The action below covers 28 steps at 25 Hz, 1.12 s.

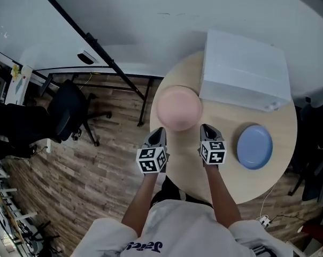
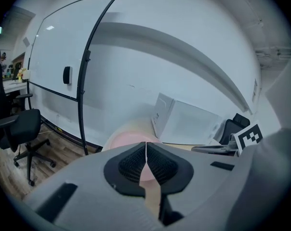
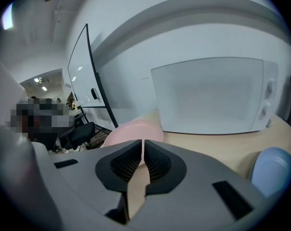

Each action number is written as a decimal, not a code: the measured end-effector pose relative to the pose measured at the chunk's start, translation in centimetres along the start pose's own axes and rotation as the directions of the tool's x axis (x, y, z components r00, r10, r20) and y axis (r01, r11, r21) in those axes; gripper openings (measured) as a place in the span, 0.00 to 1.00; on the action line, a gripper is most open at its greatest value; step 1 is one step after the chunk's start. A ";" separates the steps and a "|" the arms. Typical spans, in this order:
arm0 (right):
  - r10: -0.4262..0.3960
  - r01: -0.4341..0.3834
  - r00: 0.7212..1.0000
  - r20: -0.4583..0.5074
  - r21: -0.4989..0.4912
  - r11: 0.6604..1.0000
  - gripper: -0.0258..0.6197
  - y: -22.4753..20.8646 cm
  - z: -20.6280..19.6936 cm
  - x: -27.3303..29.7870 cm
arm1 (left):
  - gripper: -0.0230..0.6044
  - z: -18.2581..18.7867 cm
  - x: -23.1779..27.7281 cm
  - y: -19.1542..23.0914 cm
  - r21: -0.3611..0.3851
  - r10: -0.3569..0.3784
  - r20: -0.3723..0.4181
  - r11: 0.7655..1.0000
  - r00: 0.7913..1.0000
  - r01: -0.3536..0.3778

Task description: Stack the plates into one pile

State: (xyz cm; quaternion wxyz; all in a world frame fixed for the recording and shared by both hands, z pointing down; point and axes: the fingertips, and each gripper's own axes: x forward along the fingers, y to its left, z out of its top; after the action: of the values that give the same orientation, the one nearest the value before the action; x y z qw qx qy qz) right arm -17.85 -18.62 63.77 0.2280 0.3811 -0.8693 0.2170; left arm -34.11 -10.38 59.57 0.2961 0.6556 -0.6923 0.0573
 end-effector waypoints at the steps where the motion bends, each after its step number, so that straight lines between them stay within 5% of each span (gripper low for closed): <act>1: -0.014 0.014 1.000 -0.013 0.010 1.000 0.08 -0.3 -0.2 0.7 | 0.06 0.0 1.0 0.5 -0.001 -0.010 -0.014 1.000 1.000 0.010; 12: -0.078 0.080 0.990 -0.116 0.009 0.997 0.08 -2.1 -0.8 6.8 | 0.07 -1.0 8.9 5.9 -0.019 -0.011 -0.146 1.000 0.989 0.008; 17: -0.102 0.102 0.984 -0.148 -0.005 0.995 0.08 -3.6 -1.1 9.1 | 0.27 -1.7 11.5 7.6 -0.056 -0.042 -0.194 0.998 0.980 0.031; 20: -0.109 0.108 0.980 -0.167 -0.010 0.994 0.09 -4.4 -1.5 10.1 | 0.31 -2.3 12.8 8.2 -0.067 -0.056 -0.225 0.997 0.973 0.042; 22: -0.109 0.109 0.976 -0.186 -0.009 0.994 0.23 -4.6 -1.9 10.7 | 0.33 -2.8 13.5 8.6 -0.080 -0.063 -0.243 0.996 0.968 0.044; 28: -0.118 0.123 0.969 -0.218 0.007 0.992 0.24 -5.3 -2.8 12.3 | 0.34 -4.0 15.2 9.9 -0.096 -0.059 -0.294 0.995 0.954 0.031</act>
State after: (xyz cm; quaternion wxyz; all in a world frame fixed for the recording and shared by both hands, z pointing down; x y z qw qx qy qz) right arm -20.63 -27.32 74.01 0.3305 0.4093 -0.8121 0.2523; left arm -41.52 -20.45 73.26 0.4272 0.6411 -0.6268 0.1168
